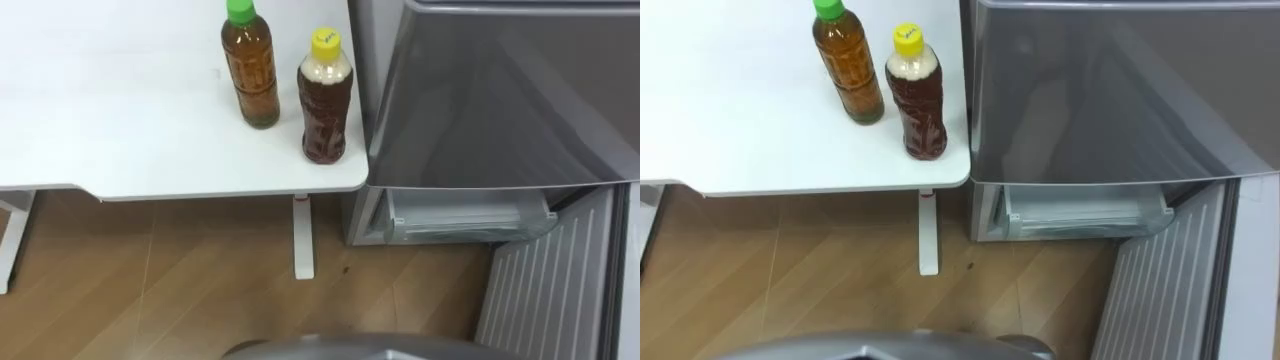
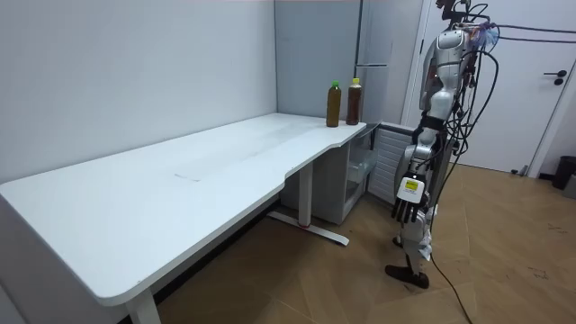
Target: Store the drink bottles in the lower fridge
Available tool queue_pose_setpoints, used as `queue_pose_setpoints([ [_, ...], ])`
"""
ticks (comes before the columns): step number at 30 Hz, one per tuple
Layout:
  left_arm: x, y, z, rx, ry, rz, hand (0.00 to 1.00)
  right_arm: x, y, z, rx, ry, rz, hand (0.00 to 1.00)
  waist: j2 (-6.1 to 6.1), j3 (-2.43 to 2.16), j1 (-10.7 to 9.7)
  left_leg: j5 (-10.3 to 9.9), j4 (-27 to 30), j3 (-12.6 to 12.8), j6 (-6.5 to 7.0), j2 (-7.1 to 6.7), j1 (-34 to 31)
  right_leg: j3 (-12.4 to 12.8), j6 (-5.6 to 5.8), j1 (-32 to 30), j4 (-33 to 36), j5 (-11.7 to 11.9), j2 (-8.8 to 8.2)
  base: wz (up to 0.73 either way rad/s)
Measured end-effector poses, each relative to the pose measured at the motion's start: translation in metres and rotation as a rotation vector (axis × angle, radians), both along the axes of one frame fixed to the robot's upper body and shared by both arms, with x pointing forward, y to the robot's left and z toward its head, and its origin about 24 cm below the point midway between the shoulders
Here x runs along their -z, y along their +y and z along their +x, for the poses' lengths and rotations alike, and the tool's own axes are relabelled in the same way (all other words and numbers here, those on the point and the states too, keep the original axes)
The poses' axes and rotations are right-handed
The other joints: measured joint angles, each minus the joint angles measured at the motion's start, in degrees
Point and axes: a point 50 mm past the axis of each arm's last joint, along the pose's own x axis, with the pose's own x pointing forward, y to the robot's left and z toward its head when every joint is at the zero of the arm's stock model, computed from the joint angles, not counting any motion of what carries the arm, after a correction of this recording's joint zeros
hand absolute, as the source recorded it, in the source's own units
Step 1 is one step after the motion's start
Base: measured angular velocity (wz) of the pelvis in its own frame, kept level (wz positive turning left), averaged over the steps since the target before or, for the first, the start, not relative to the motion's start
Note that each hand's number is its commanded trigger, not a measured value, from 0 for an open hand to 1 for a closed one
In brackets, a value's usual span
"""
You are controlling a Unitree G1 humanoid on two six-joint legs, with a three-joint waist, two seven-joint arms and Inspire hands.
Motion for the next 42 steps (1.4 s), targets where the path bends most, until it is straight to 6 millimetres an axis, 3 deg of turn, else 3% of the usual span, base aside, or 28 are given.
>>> queue_pose_setpoints([
  [9,0.0,0.002,-0.001,-0.039,-0.009,-0.001,0.0,0.0,-0.002,0.001,-0.133,0.024,-0.024,0.0,-0.14,0.2,-0.1,-0.5,-0.1,1.3,0.12,0.13,0.8,1.4,0.06,0.2,0.2,0.0,0.18,-0.07],
  [16,-0.001,0.005,0.01,-0.054,-0.039,0.011,0.0,0.0,0.0,0.003,-0.128,0.042,-0.002,0.0,-0.12,0.08,0.0,-0.6,-0.1,1.1,0.13,0.09,0.7,1.4,0.11,0.1,0.1,-0.1,0.15,0.0],
  [28,-0.002,0.005,0.019,-0.222,-0.121,0.021,0.0,0.0,0.001,0.004,-0.076,0.026,0.019,0.0,-0.11,0.01,0.2,-0.6,-0.3,0.6,0.13,0.04,0.6,1.4,0.15,0.0,0.0,-0.1,0.15,0.0],
  [38,-0.004,0.013,-0.003,-0.585,-0.154,0.027,0.0,-0.001,-0.004,-0.003,-0.095,0.076,0.024,0.0,0.14,-0.12,0.2,-0.6,0.0,0.4,0.15,-0.19,0.8,0.5,0.3,0.6,0.2,-0.2,-0.14,0.02],
  [42,-0.006,0.019,-0.002,-0.816,-0.223,0.028,0.0,-0.001,-0.004,-0.005,-0.083,0.088,0.025,0.0,0.32,-0.17,1.8,-0.6,0.0,0.3,0.18,-0.19,1.0,1.2,0.32,0.5,0.4,-0.2,-0.11,-0.02],
])
